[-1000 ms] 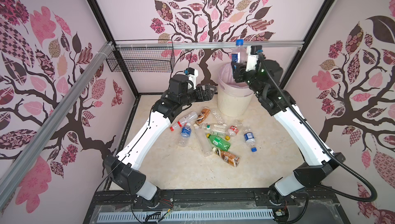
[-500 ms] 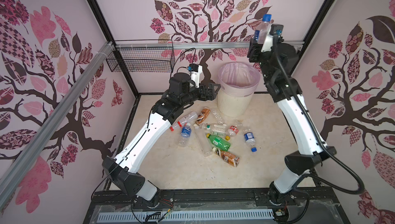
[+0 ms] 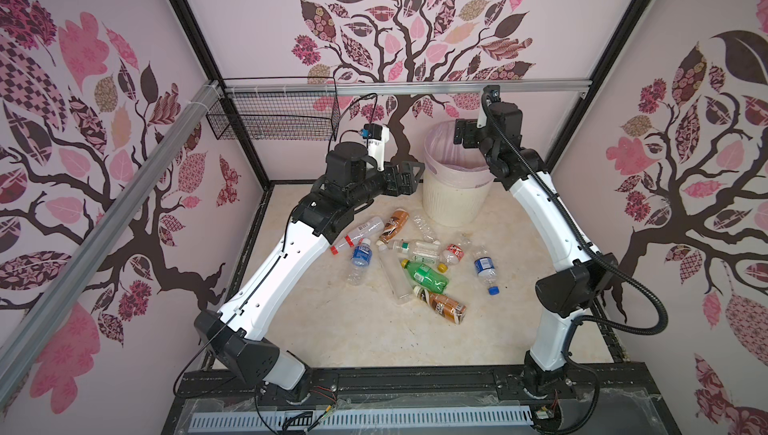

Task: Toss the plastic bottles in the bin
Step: 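Open the right gripper above the bin to drop the water bottle, then lower the left gripper onto the blue-label Pocari Sweat bottle and close it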

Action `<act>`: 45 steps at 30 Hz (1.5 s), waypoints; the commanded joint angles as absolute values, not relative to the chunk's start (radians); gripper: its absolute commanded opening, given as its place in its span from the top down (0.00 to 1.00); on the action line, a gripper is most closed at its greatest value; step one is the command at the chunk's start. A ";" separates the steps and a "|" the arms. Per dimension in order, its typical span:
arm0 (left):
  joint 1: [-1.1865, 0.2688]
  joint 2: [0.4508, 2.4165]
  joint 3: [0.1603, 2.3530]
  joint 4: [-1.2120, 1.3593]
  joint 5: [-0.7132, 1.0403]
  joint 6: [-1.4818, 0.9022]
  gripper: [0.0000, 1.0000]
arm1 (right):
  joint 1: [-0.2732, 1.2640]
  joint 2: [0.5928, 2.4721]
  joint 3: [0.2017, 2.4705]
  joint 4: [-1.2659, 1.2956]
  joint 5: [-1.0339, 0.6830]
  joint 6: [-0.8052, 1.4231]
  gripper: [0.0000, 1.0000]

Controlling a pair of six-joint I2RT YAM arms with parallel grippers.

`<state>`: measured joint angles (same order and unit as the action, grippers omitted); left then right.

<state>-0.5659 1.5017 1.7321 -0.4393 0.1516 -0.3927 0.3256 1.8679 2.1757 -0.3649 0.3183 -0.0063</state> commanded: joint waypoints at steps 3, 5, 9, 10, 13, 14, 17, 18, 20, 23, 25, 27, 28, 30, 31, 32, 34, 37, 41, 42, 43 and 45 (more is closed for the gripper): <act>-0.562 1.518 1.716 -0.510 0.040 -0.406 0.02 | 0.327 1.785 2.180 -0.335 0.296 0.012 0.00; -0.550 1.520 1.711 -0.531 0.030 -0.414 0.02 | 0.327 1.772 2.145 -0.330 0.281 0.022 0.01; -0.485 1.520 1.671 -0.560 0.075 -0.479 0.02 | 0.339 1.735 2.077 -0.318 0.254 0.046 0.01; -0.459 1.518 1.651 -0.562 0.106 -0.507 0.02 | 0.351 1.720 2.049 -0.306 0.257 0.044 0.01; -0.422 1.517 1.609 -0.624 0.087 -0.501 0.02 | 0.390 1.665 1.946 -0.263 0.267 0.040 0.00; -0.421 1.521 1.607 -0.662 0.060 -0.484 0.02 | 0.404 1.646 1.908 -0.248 0.268 0.043 0.00; -0.419 1.533 1.588 -0.761 -0.011 -0.437 0.02 | 0.449 1.585 1.779 -0.194 0.252 0.053 0.01; -0.419 1.531 1.567 -0.781 -0.040 -0.432 0.02 | 0.461 1.569 1.742 -0.181 0.240 0.061 0.01; -0.417 1.522 1.519 -0.804 -0.095 -0.438 0.02 | 0.481 1.546 1.676 -0.175 0.206 0.088 0.01; -0.413 1.509 1.447 -0.820 -0.116 -0.445 0.02 | 0.534 1.513 1.559 -0.154 0.197 0.116 0.01; -0.413 1.508 1.393 -0.821 -0.105 -0.450 0.02 | 0.585 1.498 1.475 -0.132 0.213 0.116 0.01; -0.409 1.508 1.343 -0.821 -0.096 -0.461 0.02 | 0.618 1.493 1.415 -0.127 0.208 0.126 0.00; -0.407 1.510 1.312 -0.817 -0.076 -0.467 0.02 | 0.628 1.489 1.381 -0.126 0.206 0.137 0.00; -0.396 1.513 1.253 -0.804 -0.041 -0.478 0.02 | 0.649 1.475 1.320 -0.122 0.188 0.154 0.01; -0.396 1.513 1.224 -0.796 -0.040 -0.483 0.02 | 0.654 1.464 1.282 -0.111 0.179 0.166 0.00; -0.396 1.510 1.201 -0.789 -0.038 -0.484 0.02 | 0.656 1.454 1.251 -0.101 0.169 0.179 0.00; -0.396 1.509 1.155 -0.767 -0.028 -0.486 0.02 | 0.657 1.432 1.188 -0.081 0.150 0.203 0.00; -0.396 1.523 1.110 -0.744 -0.028 -0.478 0.02 | 0.658 1.418 1.141 -0.078 0.127 0.212 0.00; -0.394 1.584 1.099 -0.750 -0.015 -0.474 0.02 | 0.657 1.410 1.119 -0.076 0.125 0.207 0.00; -0.394 1.600 1.099 -0.749 -0.009 -0.474 0.02 | 0.658 1.409 1.119 -0.078 0.118 0.207 0.00; -0.394 1.611 1.096 -0.745 -0.012 -0.470 0.02 | 0.657 1.410 1.117 -0.078 0.107 0.209 0.01; -0.387 1.626 1.092 -0.739 -0.010 -0.470 0.03 | 0.657 1.414 1.115 -0.082 0.069 0.211 0.01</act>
<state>-0.3965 1.6054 1.1217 -0.7612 -0.0208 -0.4740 0.6586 1.4586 1.1030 -0.0994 0.1143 0.1978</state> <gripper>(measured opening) 0.974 0.995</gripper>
